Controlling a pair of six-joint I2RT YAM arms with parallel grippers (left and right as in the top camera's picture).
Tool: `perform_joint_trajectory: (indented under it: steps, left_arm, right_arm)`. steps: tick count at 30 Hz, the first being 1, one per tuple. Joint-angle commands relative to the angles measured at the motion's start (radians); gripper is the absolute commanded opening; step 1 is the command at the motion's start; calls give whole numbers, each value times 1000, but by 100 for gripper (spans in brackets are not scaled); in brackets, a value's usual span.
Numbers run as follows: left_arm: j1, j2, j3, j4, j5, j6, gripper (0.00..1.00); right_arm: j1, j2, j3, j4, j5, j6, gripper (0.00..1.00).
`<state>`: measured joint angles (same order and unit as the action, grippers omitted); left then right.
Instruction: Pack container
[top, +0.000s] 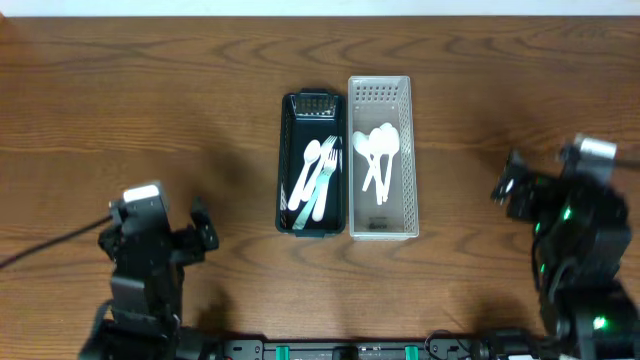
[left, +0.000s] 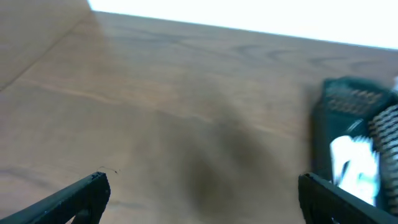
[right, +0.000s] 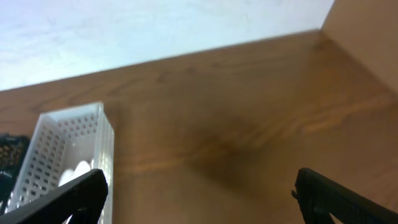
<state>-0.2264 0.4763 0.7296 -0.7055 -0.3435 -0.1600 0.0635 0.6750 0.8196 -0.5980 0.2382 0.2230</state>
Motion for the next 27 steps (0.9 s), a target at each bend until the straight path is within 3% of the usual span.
perform_joint_trajectory:
  steps: [1,10,18,27]
  left_arm:
    - [-4,-60,-79,7,-74,11,98]
    - [-4,-84,-146,-10,-73,11,98]
    - [-7,-81,-146,-27,-72,10,98]
    - [-7,-80,-146,-27,-72,10,98]
  right_arm:
    - [10,-86,-113,8,17,73,99]
    - [9,-105,-302,-121,94,68,99]
    - [9,-105,-311,-290,87,68,99]
    - [10,-106,-311,-315,87,68,99]
